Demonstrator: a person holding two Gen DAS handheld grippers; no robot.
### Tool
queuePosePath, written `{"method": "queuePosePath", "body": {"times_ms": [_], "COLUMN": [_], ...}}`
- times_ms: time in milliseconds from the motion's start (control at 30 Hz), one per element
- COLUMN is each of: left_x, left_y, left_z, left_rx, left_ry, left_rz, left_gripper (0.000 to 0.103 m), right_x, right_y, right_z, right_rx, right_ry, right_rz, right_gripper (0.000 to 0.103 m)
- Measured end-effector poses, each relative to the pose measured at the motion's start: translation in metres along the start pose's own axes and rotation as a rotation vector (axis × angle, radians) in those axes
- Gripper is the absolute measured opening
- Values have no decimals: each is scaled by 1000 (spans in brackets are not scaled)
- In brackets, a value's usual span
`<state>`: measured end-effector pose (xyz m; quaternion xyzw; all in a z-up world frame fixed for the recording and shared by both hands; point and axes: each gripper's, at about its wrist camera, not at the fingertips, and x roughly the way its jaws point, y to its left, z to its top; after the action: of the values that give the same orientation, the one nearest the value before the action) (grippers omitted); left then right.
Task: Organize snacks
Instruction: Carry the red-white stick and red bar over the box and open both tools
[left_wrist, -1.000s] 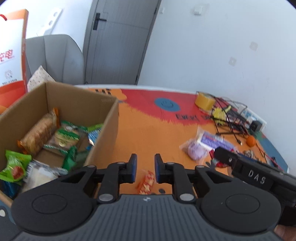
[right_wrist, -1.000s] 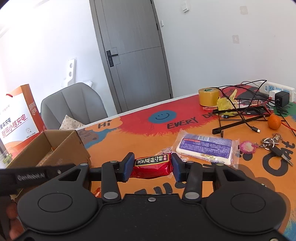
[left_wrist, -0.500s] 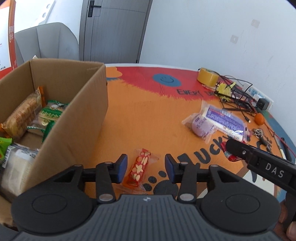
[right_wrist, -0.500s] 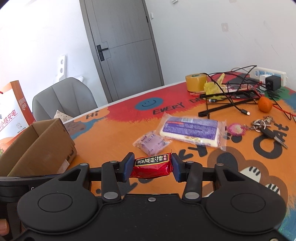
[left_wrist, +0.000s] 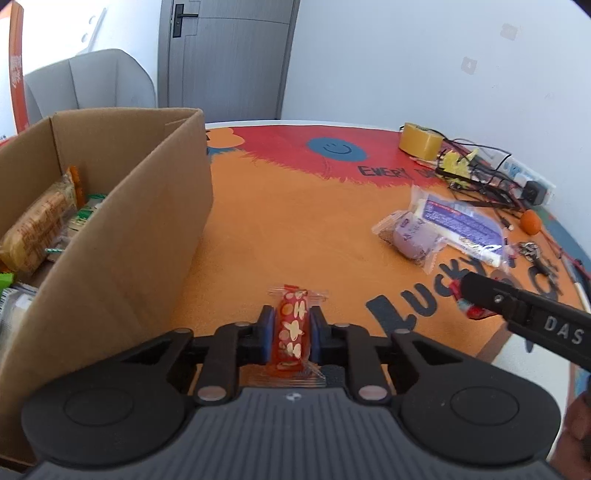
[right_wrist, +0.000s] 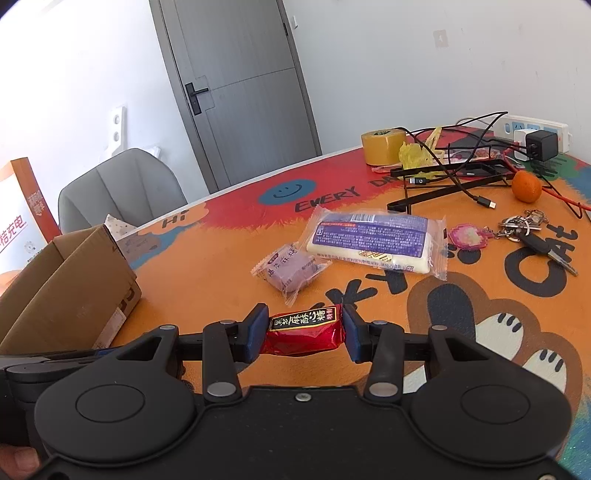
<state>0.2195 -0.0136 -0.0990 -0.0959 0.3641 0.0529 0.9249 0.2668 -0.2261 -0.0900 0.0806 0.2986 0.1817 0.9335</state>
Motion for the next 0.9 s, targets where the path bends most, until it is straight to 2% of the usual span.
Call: {"method": "queuePosePath", "body": {"times_ms": [200, 400, 900], "left_x": [-9, -30, -80], "left_y": [-4, -6, -1], "left_z": [1, 11, 30], "left_rx": [7, 6, -1], "left_ry": [-31, -85, -217], "left_rz": [-49, -65, -37], "left_gripper": [16, 16, 16], "right_x": [0, -7, -24], "right_y": [5, 11, 36], "right_z": [3, 8, 25], "right_rx": [-9, -15, -44], "right_ry": [-5, -25, -82], "right_rz": [7, 22, 68], "right_gripper": [44, 44, 44]}}
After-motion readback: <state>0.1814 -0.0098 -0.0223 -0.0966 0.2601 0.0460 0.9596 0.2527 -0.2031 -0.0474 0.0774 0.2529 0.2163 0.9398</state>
